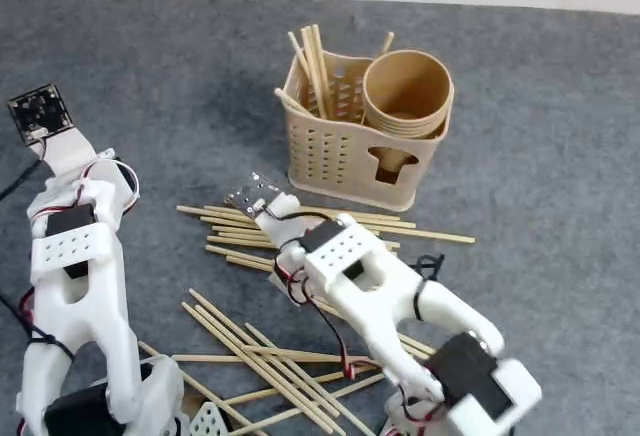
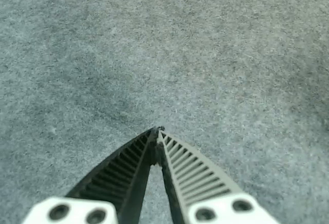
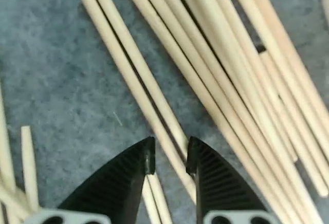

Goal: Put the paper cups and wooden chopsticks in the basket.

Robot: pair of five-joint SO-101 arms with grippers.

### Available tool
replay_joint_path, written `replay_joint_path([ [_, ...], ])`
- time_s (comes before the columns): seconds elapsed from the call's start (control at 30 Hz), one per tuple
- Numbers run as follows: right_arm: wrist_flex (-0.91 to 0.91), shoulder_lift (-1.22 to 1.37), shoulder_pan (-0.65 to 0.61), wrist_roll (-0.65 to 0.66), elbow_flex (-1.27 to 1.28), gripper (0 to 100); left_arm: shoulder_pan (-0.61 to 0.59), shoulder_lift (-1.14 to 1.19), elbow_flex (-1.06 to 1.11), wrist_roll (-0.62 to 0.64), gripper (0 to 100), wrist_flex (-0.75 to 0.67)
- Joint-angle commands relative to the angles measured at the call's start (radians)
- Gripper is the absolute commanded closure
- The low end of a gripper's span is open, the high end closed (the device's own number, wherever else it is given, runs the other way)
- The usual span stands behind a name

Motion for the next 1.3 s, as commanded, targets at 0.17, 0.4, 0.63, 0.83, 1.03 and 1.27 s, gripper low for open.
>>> replay_joint_path([
  [0.17, -0.008, 0.076, -0.013, 0.014, -0.073, 89.1, -0.008, -0.027, -0.004, 0.005, 99, -0.018],
  [0.4, -0.008, 0.076, -0.012, 0.017, -0.073, 98.9, -0.008, -0.027, -0.004, 0.005, 99, -0.018],
  [0.63, -0.007, 0.071, -0.012, 0.017, -0.073, 99.4, -0.008, -0.027, -0.004, 0.005, 99, -0.018],
  [0.83, -0.007, -0.065, -0.008, 0.017, -0.064, 99.4, -0.008, -0.027, -0.004, 0.005, 99, -0.018],
  [1.03, -0.008, -0.160, -0.012, 0.018, 0.016, 99.4, -0.008, -0.027, -0.004, 0.005, 99, -0.018],
  [1.27, -0.007, -0.292, -0.013, 0.018, 0.044, 99.4, -0.008, -0.027, -0.004, 0.003, 99, -0.018],
])
